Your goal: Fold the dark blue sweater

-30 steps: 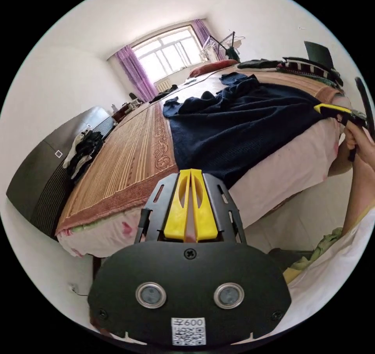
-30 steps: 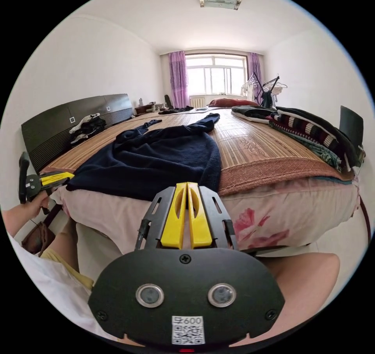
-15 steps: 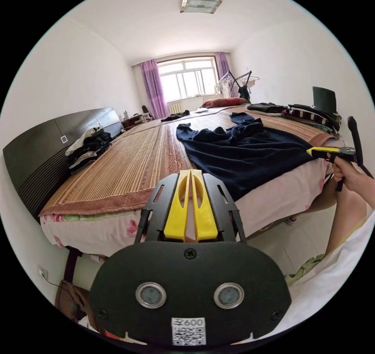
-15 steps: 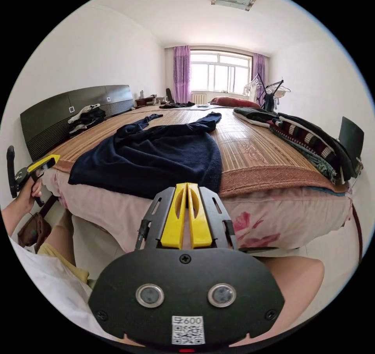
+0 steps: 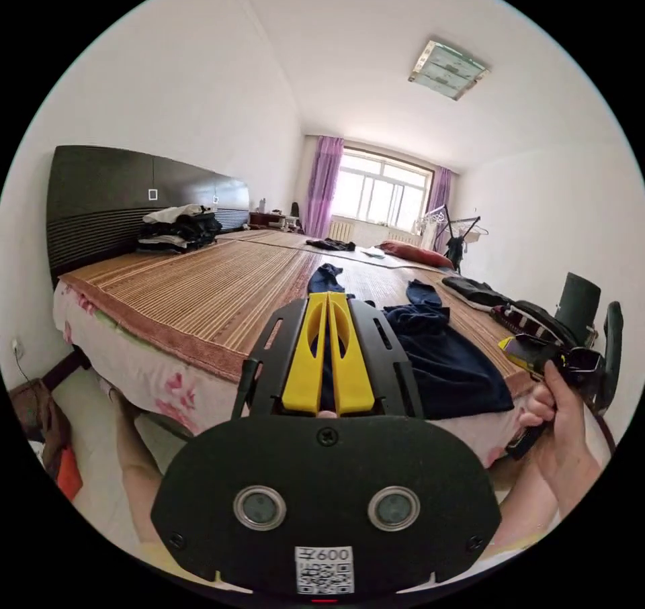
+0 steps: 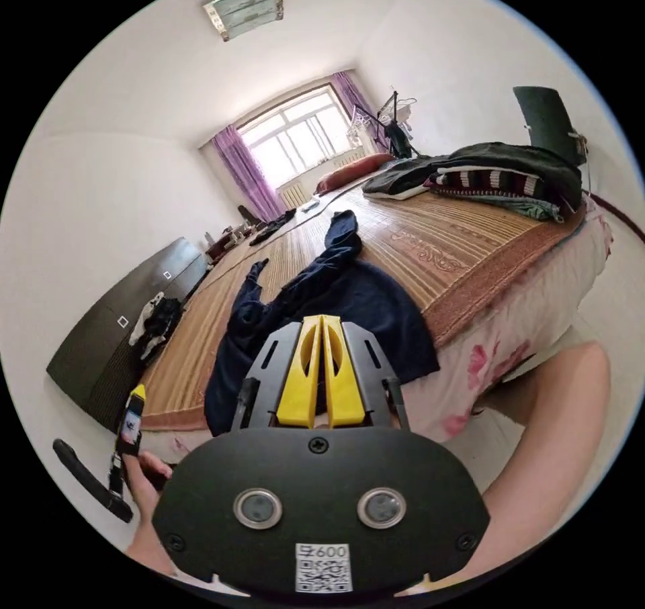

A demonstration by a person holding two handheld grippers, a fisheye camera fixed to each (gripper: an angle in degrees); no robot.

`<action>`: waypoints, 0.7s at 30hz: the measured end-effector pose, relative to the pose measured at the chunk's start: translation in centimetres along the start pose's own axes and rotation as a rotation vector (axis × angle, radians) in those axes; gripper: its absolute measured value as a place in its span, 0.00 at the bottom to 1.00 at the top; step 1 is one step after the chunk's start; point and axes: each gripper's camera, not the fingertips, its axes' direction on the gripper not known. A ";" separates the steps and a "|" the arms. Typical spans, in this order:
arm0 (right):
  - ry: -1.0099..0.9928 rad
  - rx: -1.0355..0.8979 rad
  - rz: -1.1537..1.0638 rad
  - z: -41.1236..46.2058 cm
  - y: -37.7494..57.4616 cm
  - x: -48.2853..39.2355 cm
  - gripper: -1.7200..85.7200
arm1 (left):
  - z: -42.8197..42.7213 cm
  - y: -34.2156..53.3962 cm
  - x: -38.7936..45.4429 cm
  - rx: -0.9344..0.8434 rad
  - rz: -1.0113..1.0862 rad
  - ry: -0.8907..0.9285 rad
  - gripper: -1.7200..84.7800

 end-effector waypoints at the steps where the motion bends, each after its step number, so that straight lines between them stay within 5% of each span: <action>1: 0.038 0.066 -0.015 0.0 1.0 -2.7 0.01 | 0.9 0.3 2.3 -0.011 0.023 -0.040 0.02; 6: 0.259 0.207 -0.202 0.5 3.7 -11.7 0.01 | 3.5 1.1 4.8 -0.066 0.015 -0.120 0.02; 9: 0.198 0.058 -0.037 1.3 2.9 -12.7 0.01 | 3.4 0.8 1.3 0.021 -0.043 0.069 0.02; 12: 0.075 0.010 -0.300 1.5 3.3 -16.7 0.01 | 3.3 0.4 0.1 0.050 -0.073 0.070 0.02; 21: 0.240 -0.072 -0.238 3.4 1.5 -21.0 0.01 | 6.0 -2.7 -5.9 -0.032 -0.205 0.326 0.02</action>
